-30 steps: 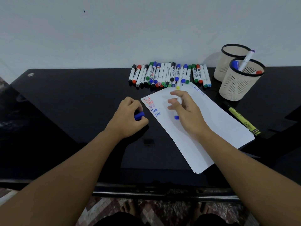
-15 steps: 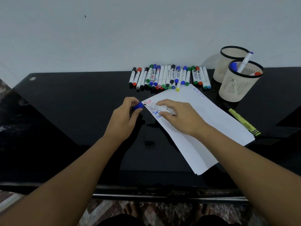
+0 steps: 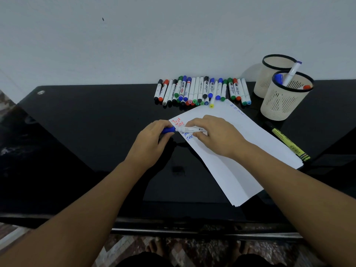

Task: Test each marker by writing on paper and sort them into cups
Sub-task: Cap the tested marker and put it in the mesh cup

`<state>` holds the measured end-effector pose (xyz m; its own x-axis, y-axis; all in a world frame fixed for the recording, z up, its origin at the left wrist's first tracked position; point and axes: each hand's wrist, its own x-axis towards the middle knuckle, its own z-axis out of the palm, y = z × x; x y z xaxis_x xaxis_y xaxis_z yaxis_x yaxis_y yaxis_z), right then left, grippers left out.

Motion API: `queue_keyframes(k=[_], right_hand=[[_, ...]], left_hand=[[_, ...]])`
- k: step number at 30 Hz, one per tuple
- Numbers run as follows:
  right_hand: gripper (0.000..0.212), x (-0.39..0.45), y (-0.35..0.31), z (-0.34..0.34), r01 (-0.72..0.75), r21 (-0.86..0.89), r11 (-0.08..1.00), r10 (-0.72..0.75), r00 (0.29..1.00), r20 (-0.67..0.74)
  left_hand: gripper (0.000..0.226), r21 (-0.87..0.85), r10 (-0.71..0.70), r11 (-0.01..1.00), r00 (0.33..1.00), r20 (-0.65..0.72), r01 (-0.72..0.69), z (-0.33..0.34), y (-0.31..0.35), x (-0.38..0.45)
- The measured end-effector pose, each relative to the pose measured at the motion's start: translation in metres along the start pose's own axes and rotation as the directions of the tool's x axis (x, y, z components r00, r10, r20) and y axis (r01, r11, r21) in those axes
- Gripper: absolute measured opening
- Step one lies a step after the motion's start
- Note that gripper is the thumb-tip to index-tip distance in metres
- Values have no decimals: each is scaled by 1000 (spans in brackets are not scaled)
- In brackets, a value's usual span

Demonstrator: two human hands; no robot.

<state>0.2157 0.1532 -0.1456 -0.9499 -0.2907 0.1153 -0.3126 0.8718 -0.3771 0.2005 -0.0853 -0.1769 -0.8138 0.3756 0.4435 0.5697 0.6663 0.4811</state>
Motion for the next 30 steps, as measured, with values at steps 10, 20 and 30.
queue_keyframes(k=[10,20,30], right_hand=[[26,-1,14,-8,105,75,992,-105,994,4],[29,-10,17,-18,164,65,984,-150,972,-181],[39,-33,21,-38,0,342,940,129,927,-353]], left_hand=[[22,-179,-27,982,988,152,54,-9,24,11],[17,-184,-92,972,960,266,144,-29,52,48],[16,-290,-82,949,986,143,121,-23,69,65]])
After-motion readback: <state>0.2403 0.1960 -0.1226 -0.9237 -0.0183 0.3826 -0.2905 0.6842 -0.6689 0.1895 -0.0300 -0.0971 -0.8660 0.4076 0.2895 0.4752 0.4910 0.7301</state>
